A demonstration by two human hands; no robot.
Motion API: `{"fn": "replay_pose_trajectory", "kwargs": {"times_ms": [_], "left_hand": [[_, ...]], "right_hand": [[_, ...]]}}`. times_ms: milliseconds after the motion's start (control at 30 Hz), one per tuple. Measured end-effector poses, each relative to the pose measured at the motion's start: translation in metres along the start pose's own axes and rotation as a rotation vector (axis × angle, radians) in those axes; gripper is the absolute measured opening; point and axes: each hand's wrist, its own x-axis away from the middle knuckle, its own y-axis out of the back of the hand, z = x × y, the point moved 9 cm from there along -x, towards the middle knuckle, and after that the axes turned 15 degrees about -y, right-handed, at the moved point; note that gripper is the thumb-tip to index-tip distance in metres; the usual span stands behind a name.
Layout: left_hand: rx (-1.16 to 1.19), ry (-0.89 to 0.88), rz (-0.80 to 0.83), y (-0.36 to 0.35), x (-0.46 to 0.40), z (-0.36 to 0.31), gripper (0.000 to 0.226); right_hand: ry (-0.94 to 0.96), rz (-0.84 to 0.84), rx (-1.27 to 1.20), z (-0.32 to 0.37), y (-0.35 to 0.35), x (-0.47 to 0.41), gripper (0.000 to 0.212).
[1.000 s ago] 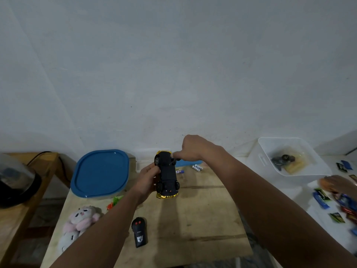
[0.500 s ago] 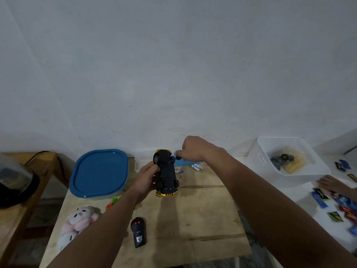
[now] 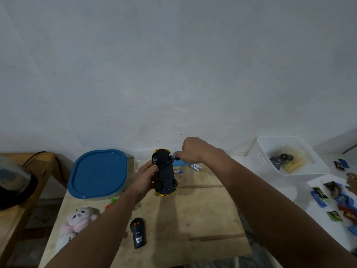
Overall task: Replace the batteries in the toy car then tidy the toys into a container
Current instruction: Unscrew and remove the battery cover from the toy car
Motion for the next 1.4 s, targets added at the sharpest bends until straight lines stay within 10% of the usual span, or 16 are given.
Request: {"fn": "replay_pose_trajectory", "kwargs": {"times_ms": [1400], "left_hand": [[0.032, -0.004, -0.063, 0.0071, 0.0024, -0.0009, 0.030]], "right_hand": [[0.029, 0.064, -0.055, 0.0026, -0.0050, 0.0078, 0.029]]}}
